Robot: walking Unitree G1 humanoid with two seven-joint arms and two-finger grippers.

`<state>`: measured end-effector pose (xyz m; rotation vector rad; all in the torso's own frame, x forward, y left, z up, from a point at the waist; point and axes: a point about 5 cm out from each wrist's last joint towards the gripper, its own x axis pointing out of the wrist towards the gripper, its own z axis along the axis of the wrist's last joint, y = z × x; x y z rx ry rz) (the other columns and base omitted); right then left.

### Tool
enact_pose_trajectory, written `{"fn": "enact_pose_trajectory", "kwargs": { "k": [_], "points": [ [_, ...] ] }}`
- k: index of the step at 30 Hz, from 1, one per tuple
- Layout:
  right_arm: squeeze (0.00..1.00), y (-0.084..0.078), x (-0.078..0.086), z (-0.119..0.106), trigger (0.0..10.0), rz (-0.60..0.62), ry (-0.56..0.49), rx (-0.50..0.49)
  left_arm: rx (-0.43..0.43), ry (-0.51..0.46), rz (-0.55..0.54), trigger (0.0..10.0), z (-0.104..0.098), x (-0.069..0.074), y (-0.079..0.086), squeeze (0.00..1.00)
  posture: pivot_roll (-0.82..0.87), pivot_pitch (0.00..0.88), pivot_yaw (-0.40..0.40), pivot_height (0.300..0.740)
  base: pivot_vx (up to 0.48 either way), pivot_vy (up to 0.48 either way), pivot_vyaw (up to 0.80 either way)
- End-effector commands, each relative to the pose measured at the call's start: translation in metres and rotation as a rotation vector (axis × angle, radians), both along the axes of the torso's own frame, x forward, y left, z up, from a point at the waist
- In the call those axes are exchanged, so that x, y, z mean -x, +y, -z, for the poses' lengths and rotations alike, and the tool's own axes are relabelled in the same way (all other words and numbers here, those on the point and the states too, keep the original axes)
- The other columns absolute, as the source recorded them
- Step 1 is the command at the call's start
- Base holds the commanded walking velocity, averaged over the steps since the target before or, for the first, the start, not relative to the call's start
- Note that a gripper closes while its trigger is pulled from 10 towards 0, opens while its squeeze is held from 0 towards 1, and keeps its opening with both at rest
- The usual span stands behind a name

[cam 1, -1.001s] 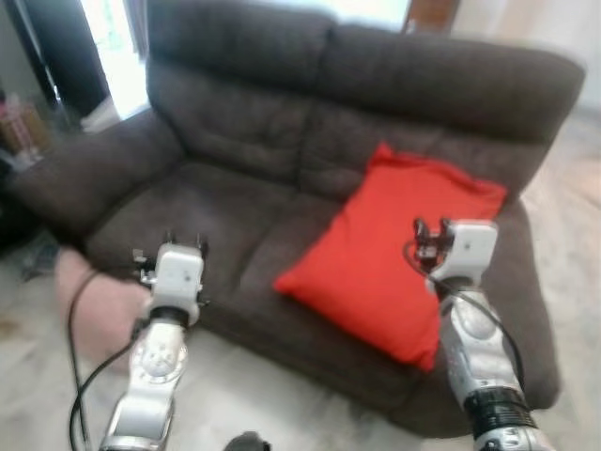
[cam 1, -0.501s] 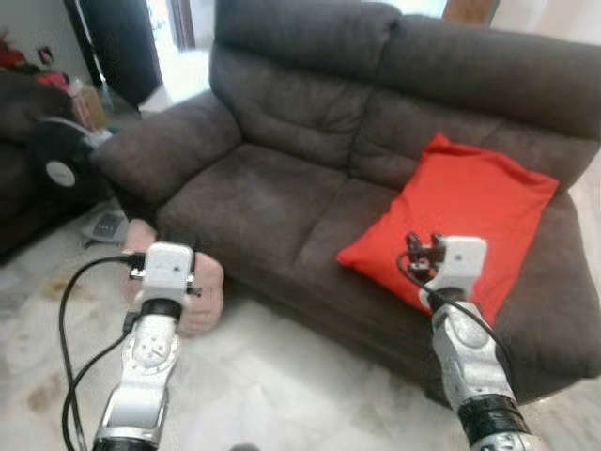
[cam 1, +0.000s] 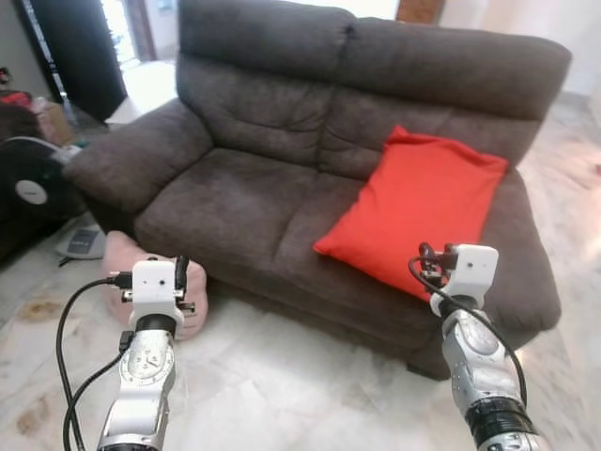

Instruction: Move the pillow to the sofa from floor

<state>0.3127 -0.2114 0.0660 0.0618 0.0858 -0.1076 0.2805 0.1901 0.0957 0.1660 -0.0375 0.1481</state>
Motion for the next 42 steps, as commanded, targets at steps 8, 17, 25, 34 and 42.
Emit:
{"fn": "enact_pose_trajectory", "kwargs": {
  "k": [8, 17, 25, 34, 42],
  "points": [
    [0.00, 0.0007, -0.0029, -0.0019, 10.0, 0.007, -0.007, -0.006, 0.006, 0.002, -0.022, 10.0, 0.0008, -0.0007, 0.0055, 0.00, 0.16, 0.058, -0.079, 0.740, 0.000, 0.480, 0.00],
    [0.00, 0.0029, -0.0042, -0.0017, 10.0, -0.007, 0.000, -0.010, 0.001, -0.003, -0.034, 10.0, -0.0002, -0.0004, 0.0071, 0.00, 0.16, 0.060, -0.084, 0.740, 0.000, 0.480, -0.39],
    [0.00, 0.0040, -0.0042, -0.0003, 10.0, -0.006, 0.003, -0.008, 0.000, -0.004, -0.041, 10.0, -0.0002, 0.0000, 0.0080, 0.00, 0.16, 0.062, -0.086, 0.740, 0.000, 0.480, -0.10],
    [0.00, 0.0052, -0.0038, 0.0009, 10.0, -0.011, 0.006, -0.011, 0.001, -0.007, -0.038, 10.0, -0.0006, 0.0004, 0.0076, 0.00, 0.16, 0.063, -0.086, 0.740, 0.000, 0.480, 0.00],
    [0.00, 0.0062, -0.0045, 0.0003, 10.0, -0.015, 0.003, -0.012, 0.002, -0.008, -0.044, 10.0, -0.0012, 0.0003, 0.0085, 0.00, 0.16, 0.063, -0.086, 0.740, 0.000, 0.480, 0.00]
  ]
}}
